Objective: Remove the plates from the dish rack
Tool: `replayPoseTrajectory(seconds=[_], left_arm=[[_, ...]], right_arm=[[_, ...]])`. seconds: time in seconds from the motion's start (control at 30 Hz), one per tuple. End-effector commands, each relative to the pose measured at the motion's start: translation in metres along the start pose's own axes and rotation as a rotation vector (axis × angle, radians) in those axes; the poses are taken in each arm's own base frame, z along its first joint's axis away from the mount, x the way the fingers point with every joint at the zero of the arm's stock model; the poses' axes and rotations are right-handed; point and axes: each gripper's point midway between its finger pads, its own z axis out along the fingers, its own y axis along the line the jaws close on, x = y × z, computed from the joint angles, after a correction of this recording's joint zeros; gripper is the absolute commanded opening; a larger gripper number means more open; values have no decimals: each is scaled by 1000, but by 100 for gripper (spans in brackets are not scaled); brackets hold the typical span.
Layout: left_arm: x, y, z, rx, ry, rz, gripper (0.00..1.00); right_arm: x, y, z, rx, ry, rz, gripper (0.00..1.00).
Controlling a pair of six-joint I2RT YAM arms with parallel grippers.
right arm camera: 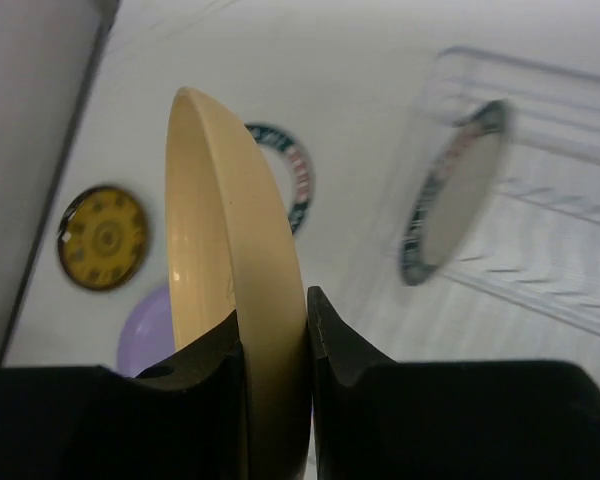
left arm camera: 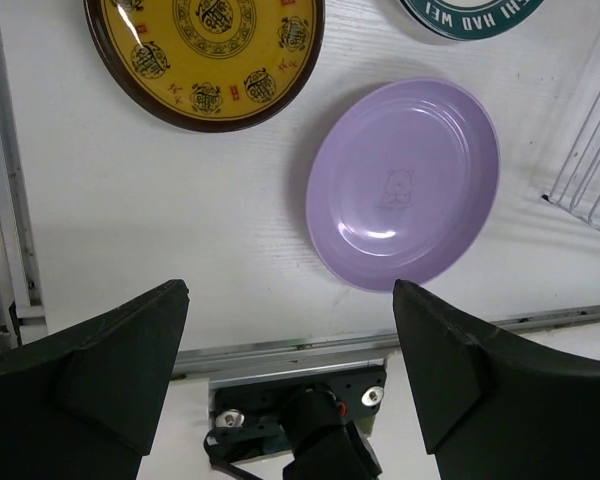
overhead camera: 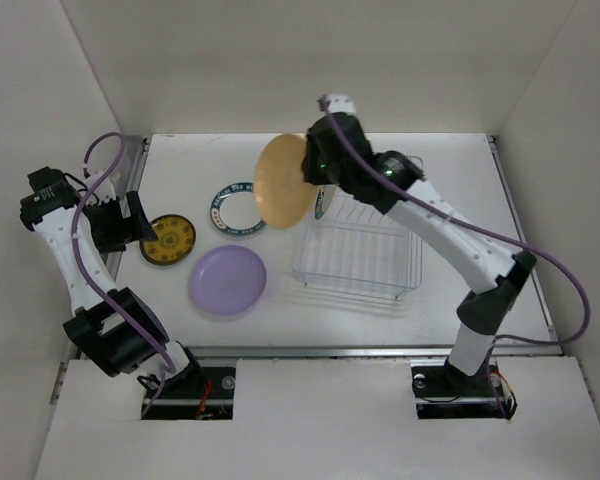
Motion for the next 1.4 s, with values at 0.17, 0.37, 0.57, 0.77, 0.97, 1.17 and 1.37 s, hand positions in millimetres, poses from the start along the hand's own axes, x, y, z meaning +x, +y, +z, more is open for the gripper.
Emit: replayPoseTrajectory(seconds=[0.17, 0.37, 0.57, 0.77, 0.97, 1.17, 1.37], left_arm=[[9, -5, -17, -49, -21, 34, 84], [-3, -9, -30, -59, -50, 41, 84], [-5, -10, -24, -30, -55, 20, 85], [-13, -12, -23, -6, -46, -22, 85], [-14, -17, -29, 4, -47, -13, 85], [-11, -19, -28, 9, -55, -9, 85], [-1, -23, -28, 8, -59, -7, 87]], right_arm=[[116, 161, 62, -552, 246, -82, 0], [193, 178, 89, -630, 432, -116, 1], [259, 177, 98, -650, 567, -143, 20], [286, 142, 119, -467, 603, -188, 57], [295, 114, 134, -303, 616, -251, 64], [289, 121, 121, -308, 599, -253, 64], [229, 138, 83, -379, 505, -118, 64]])
